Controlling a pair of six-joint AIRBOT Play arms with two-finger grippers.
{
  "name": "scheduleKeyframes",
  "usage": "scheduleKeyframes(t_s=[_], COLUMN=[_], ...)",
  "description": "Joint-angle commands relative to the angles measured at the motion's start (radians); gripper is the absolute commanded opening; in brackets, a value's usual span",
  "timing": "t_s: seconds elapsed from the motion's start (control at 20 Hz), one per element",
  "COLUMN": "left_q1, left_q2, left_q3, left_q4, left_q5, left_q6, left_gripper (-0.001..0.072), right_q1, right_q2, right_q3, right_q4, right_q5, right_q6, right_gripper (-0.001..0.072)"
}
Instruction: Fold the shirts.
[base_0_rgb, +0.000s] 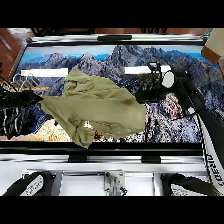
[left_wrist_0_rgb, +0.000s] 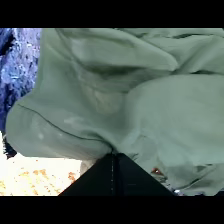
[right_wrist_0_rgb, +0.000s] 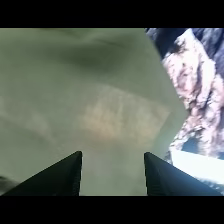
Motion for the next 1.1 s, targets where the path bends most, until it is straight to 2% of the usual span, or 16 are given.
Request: scheduleKeyframes(t_s=[0.0, 0.15, 0.2, 0.3, 0.45, 0.55, 0.7, 1.05], left_q1=[0.001, 0.001, 0.0, 0.001, 0.001, 0.001, 0.001, 0.001], left_q2=[-0.002, -0.002, -0.002, -0.004, -0.007, -0.007, -0.007, -0.007], left_q3=[-0.01, -0.01, -0.01, -0.01, -0.01, -0.01, -0.01, -0.01], left_q4=[-0.042, -0.042, -0.042, -0.042, -0.042, -0.042, -0.042, -0.042], left_q5=[0.029, 0.032, 0.032, 0.032, 0.033, 0.032, 0.032, 0.032], left_q6=[-0.013, -0.003, 0.003, 0.003, 0.003, 0.003, 0.003, 0.003], left_gripper=[0.0053, 0.0053, 0.0053, 0.0053, 0.0053, 0.0053, 0.0053, 0.0054], right_q1=[-0.002, -0.002, 0.01, 0.048, 0.068, 0.069, 0.069, 0.069], right_q2=[-0.012, -0.006, 0.007, 0.034, 0.037, 0.036, 0.036, 0.022], right_q3=[0.001, -0.065, -0.122, -0.257, -0.4, -0.425, -0.429, -0.429], right_q4=[0.053, 0.099, 0.133, 0.15, 0.209, 0.226, 0.194, 0.195], right_q5=[0.11, 0.213, 0.205, 0.137, -0.042, -0.105, -0.11, -0.108], right_q6=[0.007, 0.006, 0.007, 0.04, 0.137, 0.164, 0.213, 0.204], right_gripper=[0.0506, 0.0506, 0.0506, 0.0506, 0.0506, 0.0506, 0.0505, 0.0506])
